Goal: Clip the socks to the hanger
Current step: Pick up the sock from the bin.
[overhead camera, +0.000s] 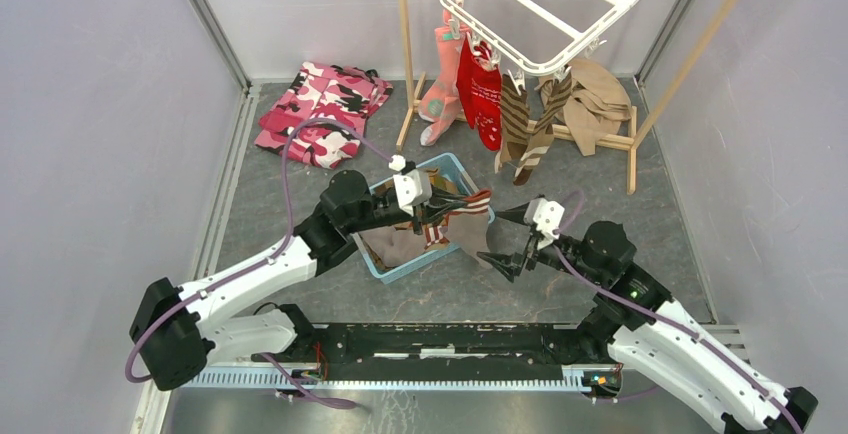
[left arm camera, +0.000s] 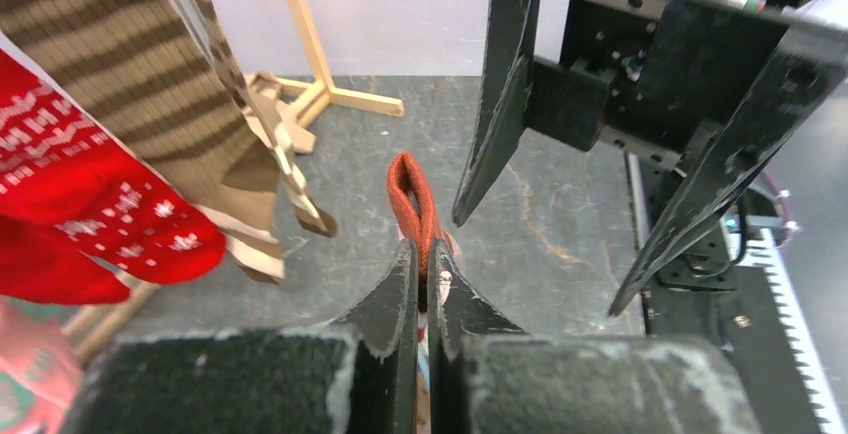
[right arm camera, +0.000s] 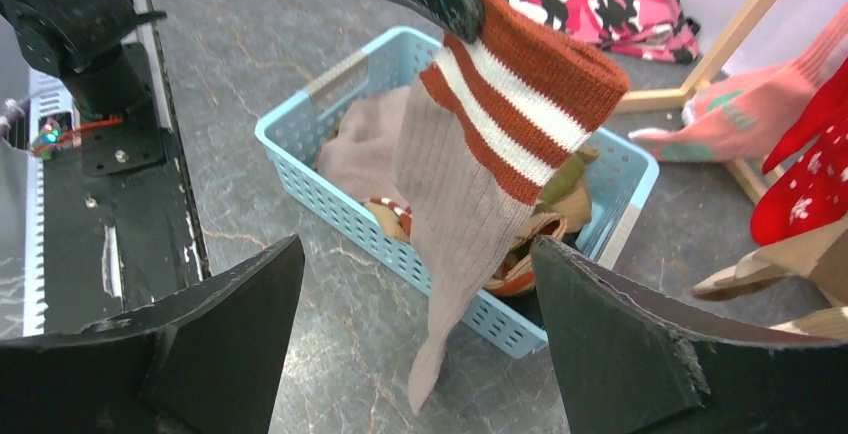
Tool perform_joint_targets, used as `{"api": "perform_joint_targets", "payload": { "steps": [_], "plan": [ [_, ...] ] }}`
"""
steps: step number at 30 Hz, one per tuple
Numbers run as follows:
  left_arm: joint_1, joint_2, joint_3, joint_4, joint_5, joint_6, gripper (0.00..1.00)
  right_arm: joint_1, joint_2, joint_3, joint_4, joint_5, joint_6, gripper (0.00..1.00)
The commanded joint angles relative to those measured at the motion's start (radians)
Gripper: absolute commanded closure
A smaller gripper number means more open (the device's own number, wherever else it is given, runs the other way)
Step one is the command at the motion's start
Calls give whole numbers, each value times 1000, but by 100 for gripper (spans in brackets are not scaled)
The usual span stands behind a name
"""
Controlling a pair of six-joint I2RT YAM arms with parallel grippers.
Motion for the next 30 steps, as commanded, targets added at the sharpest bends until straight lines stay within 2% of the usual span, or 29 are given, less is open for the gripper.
{"api": "perform_joint_targets", "payload": {
  "steps": [1,13,18,25,30],
  "plan": [
    [-4,-26,3,88,43,190,98,6,-38,55,59,0,28,10],
    [-5,-43,-41,235,118,66,98,6,5,42,258,73,65,10],
    [-5,-53,-60,266,109,49,98,6,28,40,316,47,93,15],
    [-5,-55,-79,318,98,17,98,5,41,22,390,-11,126,35],
    [-5,-54,-87,332,95,1,98,6,80,26,425,-50,144,61]
  ]
}}
